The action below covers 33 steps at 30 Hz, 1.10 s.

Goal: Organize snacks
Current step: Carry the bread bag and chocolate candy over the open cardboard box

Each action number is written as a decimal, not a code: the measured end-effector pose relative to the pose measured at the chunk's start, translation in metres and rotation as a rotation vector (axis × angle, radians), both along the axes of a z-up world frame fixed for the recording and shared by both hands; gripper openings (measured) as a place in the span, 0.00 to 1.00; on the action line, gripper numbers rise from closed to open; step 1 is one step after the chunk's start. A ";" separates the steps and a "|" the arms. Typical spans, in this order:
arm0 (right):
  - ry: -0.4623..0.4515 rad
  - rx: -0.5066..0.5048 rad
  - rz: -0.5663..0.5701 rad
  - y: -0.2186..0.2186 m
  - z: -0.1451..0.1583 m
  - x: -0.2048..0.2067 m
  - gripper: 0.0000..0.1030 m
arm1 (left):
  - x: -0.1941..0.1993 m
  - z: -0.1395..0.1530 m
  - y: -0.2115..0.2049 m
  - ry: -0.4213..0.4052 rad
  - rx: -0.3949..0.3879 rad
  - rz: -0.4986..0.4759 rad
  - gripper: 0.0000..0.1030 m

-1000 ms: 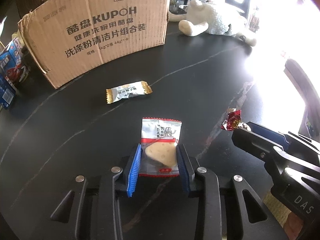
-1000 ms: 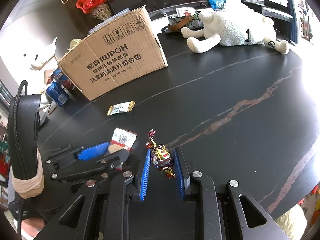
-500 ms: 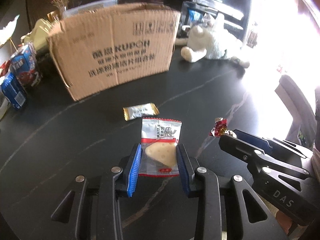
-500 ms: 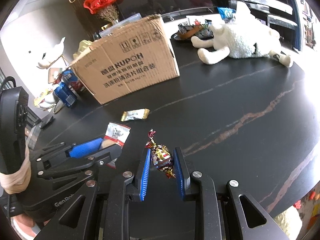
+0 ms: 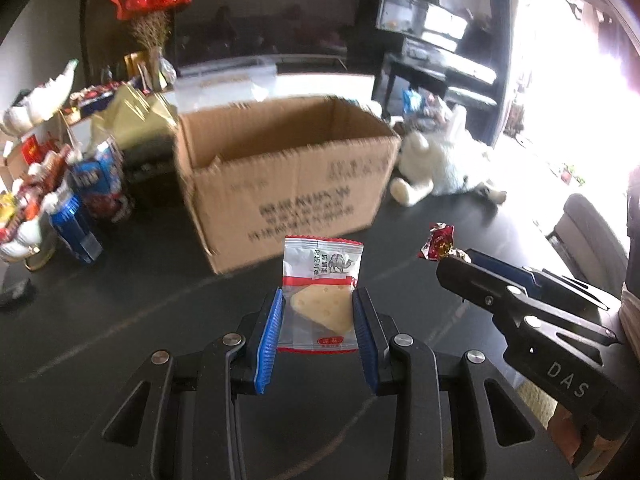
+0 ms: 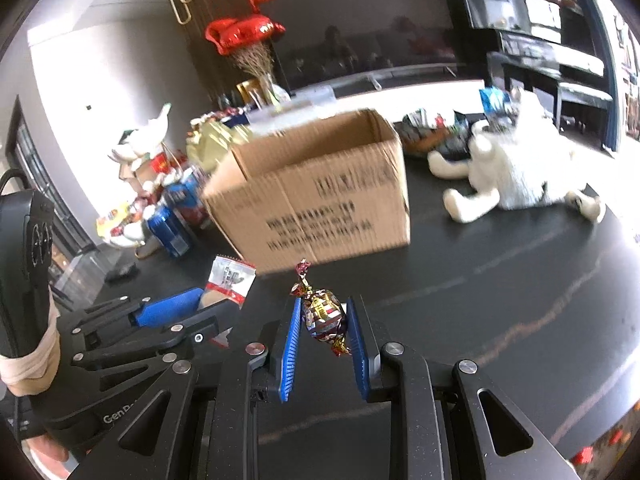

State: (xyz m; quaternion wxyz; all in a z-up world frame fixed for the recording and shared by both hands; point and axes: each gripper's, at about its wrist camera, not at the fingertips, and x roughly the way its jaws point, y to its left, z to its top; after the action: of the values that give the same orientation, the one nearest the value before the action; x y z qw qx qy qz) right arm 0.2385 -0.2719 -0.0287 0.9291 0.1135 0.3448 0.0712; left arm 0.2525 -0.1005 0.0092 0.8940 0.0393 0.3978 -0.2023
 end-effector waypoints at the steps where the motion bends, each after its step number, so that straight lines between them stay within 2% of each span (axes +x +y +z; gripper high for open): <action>1: -0.009 -0.002 0.004 0.003 0.004 0.004 0.24 | 0.003 0.005 0.004 -0.011 0.002 0.008 0.34; 10: -0.045 -0.010 0.043 0.021 0.033 0.046 0.24 | 0.041 0.040 0.022 -0.068 0.003 0.049 0.34; 20: -0.062 -0.018 0.055 0.019 0.048 0.096 0.24 | 0.084 0.057 0.020 -0.084 0.008 0.062 0.34; 33: -0.052 -0.028 0.039 0.006 0.043 0.159 0.24 | 0.153 0.043 0.009 -0.041 0.023 0.070 0.34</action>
State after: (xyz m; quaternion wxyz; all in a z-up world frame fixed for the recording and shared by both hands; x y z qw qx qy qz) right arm 0.3978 -0.2655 0.0146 0.9377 0.0918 0.3235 0.0872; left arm 0.4057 -0.0920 0.0523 0.9080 0.0396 0.3828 -0.1657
